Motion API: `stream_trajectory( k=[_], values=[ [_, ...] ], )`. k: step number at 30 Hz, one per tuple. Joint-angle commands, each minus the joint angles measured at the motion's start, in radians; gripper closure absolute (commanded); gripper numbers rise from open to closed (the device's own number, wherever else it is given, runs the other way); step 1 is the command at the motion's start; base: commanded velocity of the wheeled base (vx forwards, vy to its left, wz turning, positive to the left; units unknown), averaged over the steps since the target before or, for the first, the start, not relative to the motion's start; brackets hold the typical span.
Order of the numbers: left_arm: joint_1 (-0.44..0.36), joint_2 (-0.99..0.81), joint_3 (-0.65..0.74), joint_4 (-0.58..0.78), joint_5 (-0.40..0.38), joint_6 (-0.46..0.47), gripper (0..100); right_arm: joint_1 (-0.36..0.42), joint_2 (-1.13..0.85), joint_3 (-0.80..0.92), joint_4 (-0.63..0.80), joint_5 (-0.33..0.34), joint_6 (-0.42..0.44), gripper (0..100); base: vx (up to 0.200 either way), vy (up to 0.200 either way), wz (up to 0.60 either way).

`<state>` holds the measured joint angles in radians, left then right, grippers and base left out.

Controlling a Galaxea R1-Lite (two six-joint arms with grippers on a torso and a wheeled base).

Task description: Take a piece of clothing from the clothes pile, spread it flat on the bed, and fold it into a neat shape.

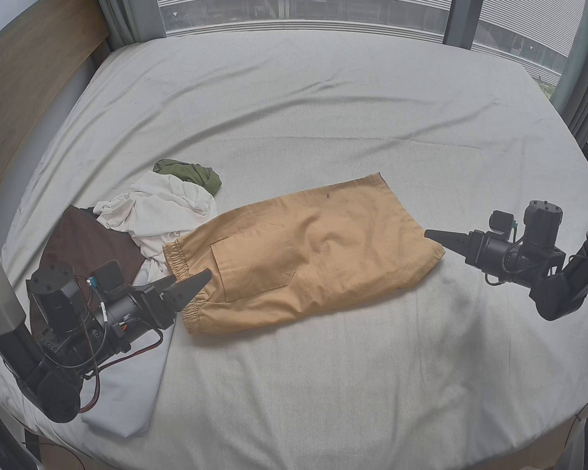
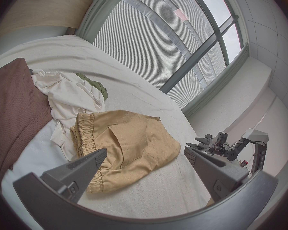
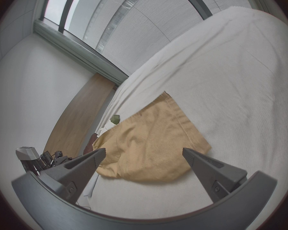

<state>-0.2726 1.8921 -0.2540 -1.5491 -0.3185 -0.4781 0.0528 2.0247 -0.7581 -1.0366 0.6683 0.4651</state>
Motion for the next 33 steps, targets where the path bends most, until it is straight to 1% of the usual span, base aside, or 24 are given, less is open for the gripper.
stream_trajectory(
  k=[1,5,13,33],
  values=[
    [-0.007,-0.001,0.007,0.000,0.001,0.001,0,-0.011,0.006,0.002,0.013,0.001,0.000,0,0.000,0.000,0.00],
    [-0.007,-0.001,0.012,0.000,-0.001,0.001,0,-0.011,0.009,0.000,0.015,0.001,0.000,0,0.000,0.000,0.00],
    [-0.002,0.010,0.012,0.000,-0.001,0.001,0,-0.008,0.106,-0.018,0.015,-0.001,0.003,0,0.000,0.000,0.00],
    [0.003,0.044,0.004,0.000,0.004,0.007,0,0.004,0.193,-0.050,0.003,-0.009,0.006,0,0.000,0.000,0.00]
  ],
)
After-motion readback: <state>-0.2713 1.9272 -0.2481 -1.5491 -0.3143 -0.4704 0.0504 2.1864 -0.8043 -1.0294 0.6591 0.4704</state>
